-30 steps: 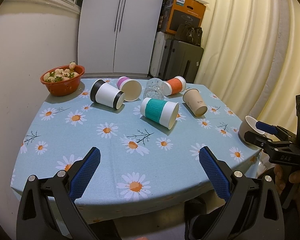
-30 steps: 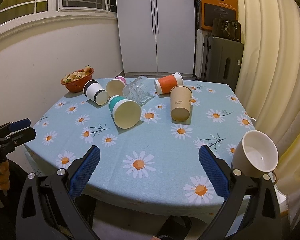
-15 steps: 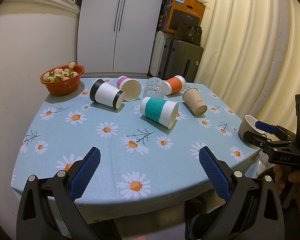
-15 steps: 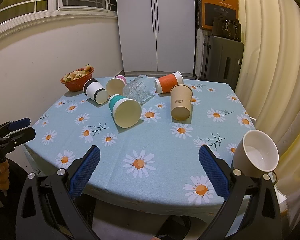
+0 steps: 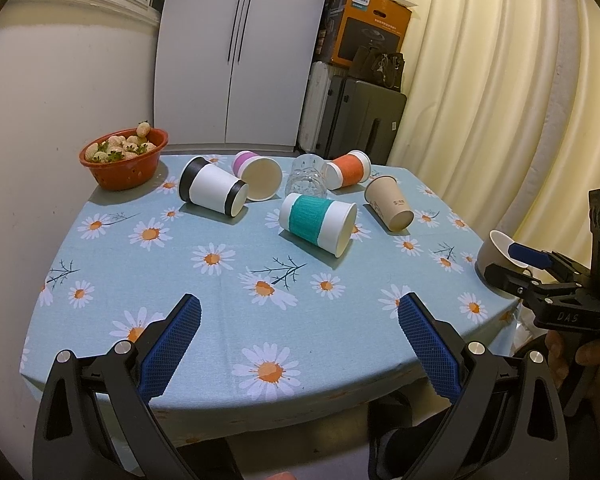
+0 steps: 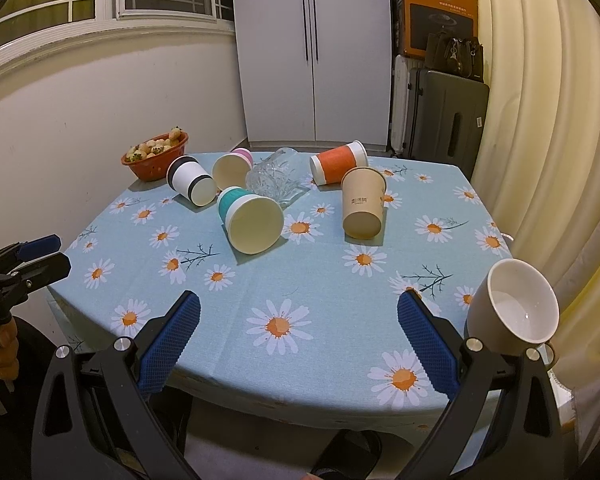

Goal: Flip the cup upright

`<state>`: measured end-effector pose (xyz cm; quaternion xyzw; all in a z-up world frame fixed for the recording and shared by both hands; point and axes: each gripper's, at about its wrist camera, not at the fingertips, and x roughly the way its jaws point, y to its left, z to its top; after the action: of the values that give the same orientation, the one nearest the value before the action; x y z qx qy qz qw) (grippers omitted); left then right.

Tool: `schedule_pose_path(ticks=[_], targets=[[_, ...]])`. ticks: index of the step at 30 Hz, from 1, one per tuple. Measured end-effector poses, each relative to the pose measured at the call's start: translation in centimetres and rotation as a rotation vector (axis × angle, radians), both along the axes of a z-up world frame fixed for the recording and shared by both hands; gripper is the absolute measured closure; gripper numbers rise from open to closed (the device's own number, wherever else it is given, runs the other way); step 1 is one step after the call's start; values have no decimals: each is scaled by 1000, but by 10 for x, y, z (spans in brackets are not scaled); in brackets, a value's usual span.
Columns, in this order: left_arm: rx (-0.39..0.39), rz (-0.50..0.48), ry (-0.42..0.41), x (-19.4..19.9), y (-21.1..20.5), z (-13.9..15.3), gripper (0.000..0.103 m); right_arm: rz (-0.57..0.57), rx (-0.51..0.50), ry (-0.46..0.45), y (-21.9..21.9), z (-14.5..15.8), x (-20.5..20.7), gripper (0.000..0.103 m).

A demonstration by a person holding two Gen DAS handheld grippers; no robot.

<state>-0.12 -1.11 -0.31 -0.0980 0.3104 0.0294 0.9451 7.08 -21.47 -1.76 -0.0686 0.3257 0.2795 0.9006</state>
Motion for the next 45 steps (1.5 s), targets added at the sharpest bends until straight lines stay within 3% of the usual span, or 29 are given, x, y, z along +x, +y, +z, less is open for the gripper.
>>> schedule_pose_path(ticks=[13,23,37,42,45], targets=[[-4,-2,0,0,1,0,7,4,-8,5,2,0,1,5],[-75,0,22,7,11,0,7,24,-41,22,10,1,3,5],[-447,217,93,82,85,11,7,129,-45,-30,54,34,28,5],[-534,324,124,116,111,12,7,170,-49,-16,73,38,43,5],[-539,410,161,144,125,9,8,198,-60,-10,82,37,48,5]])
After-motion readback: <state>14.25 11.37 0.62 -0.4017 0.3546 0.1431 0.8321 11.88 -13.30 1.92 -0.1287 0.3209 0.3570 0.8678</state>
